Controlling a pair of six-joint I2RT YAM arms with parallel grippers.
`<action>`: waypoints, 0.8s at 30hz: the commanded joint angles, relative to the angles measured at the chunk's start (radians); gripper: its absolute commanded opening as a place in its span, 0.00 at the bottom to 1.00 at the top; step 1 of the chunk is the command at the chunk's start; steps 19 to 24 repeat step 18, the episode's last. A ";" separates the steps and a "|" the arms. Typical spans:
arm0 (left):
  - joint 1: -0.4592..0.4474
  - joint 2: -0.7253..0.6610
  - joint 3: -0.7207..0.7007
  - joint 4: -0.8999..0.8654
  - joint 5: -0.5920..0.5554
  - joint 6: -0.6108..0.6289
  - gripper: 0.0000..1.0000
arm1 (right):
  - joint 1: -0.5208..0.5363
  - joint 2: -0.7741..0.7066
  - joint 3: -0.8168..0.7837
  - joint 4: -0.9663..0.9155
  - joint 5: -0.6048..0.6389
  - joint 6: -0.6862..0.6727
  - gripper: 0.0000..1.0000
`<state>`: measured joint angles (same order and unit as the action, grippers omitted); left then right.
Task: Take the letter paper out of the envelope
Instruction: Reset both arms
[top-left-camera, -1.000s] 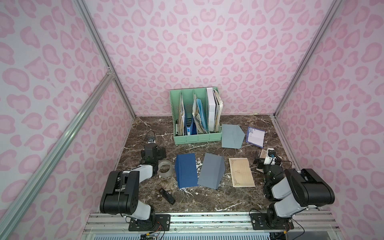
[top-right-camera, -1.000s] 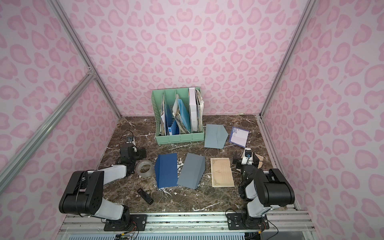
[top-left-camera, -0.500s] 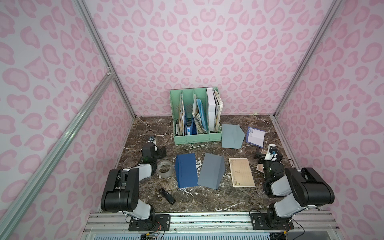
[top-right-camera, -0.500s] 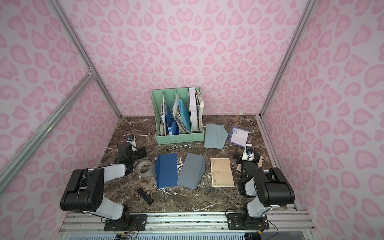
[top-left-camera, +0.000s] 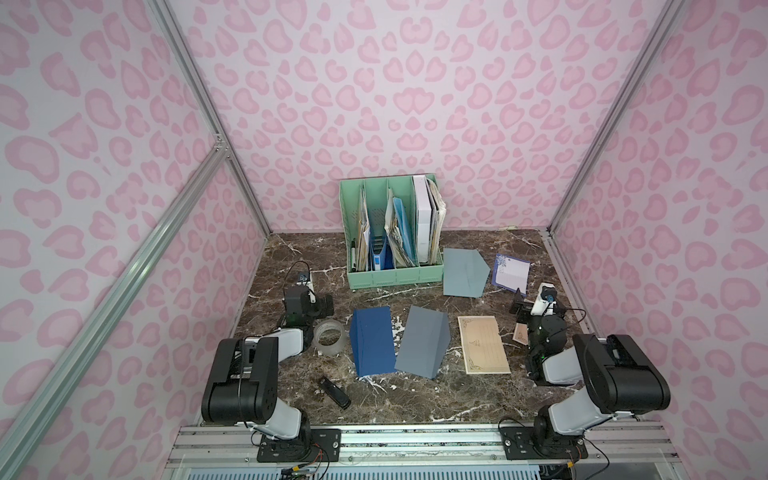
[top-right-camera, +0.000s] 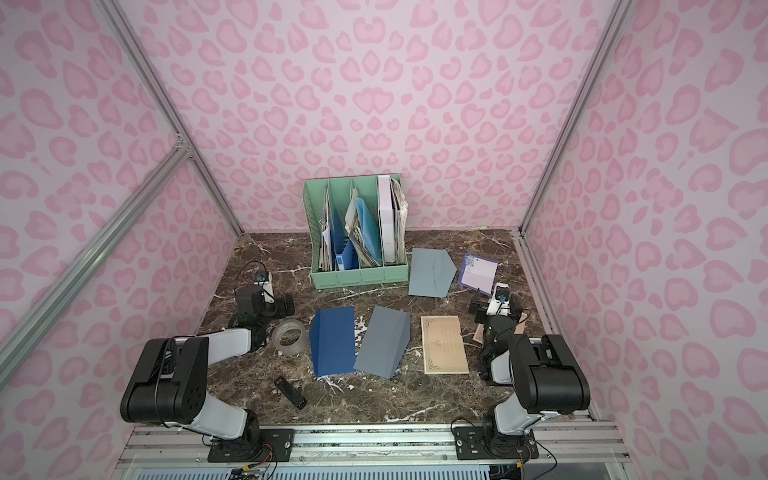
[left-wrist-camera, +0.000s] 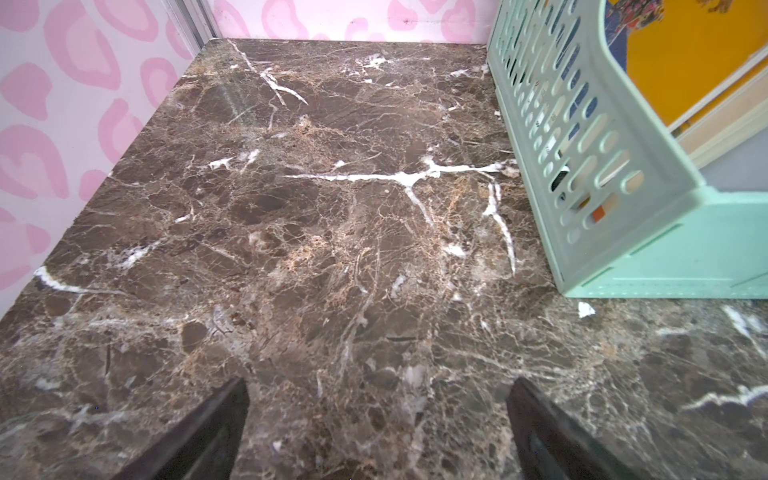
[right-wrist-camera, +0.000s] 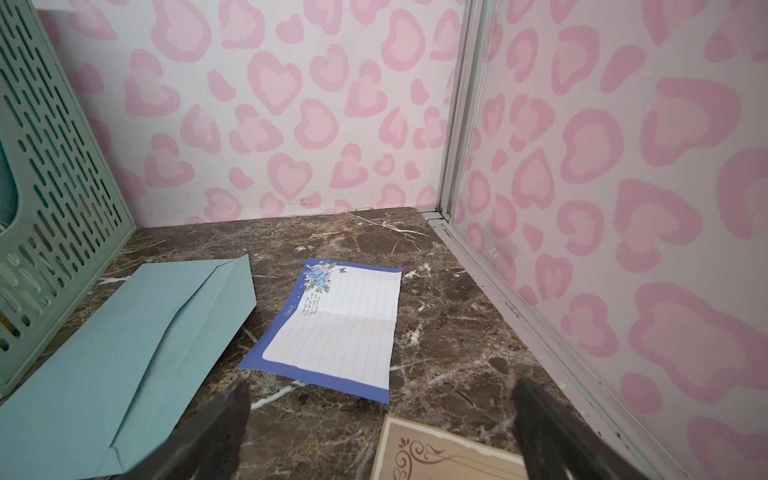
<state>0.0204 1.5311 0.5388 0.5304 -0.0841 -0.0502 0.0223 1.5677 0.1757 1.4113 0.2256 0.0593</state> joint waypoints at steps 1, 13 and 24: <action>0.000 -0.007 0.000 0.006 0.007 -0.001 1.00 | 0.002 -0.002 0.000 0.003 0.012 0.009 0.99; -0.002 -0.001 0.002 0.011 0.009 -0.002 0.99 | 0.000 0.002 -0.002 0.012 0.011 0.009 0.98; 0.002 -0.001 0.005 0.006 0.013 -0.002 0.99 | 0.001 0.000 -0.002 0.014 0.010 0.005 0.98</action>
